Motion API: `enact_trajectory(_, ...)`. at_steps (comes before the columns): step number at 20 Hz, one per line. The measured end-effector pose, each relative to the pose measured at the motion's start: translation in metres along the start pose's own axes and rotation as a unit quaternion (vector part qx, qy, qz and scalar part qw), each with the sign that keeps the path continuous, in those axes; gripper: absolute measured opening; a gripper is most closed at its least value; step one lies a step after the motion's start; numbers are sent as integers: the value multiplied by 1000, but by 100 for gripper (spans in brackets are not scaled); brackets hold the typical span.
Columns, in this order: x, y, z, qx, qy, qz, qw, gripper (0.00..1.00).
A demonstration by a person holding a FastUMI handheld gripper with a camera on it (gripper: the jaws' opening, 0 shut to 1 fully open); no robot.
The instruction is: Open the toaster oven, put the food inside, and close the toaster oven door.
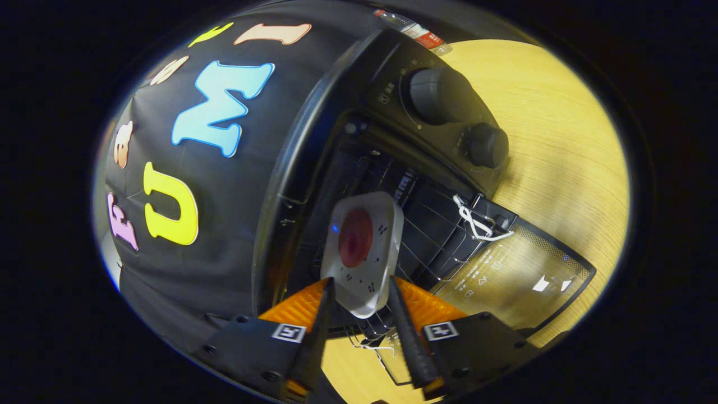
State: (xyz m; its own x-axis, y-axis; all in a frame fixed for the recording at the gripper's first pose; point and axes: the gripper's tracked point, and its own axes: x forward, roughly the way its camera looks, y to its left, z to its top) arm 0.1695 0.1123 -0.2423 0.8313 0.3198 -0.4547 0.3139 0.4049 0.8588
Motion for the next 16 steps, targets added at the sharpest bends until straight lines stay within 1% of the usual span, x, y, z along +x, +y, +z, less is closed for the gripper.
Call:
enact_trajectory(2,-9,1,-6,-13,4,3,1000,88)
enact_trajectory(3,-18,4,-9,-19,5,6,1000,91)
enact_trajectory(4,-23,5,-11,-28,4,8,1000,98)
enact_trajectory(8,-50,8,-26,-64,11,13,998,98)
enact_trajectory(9,-57,8,-31,-82,14,15,996,98)
enact_trajectory(11,-72,0,-39,-136,16,4,991,98)
enact_trajectory(14,-94,-3,-50,-232,12,-2,973,98)
enact_trajectory(16,-104,-10,-58,-295,15,-9,955,98)
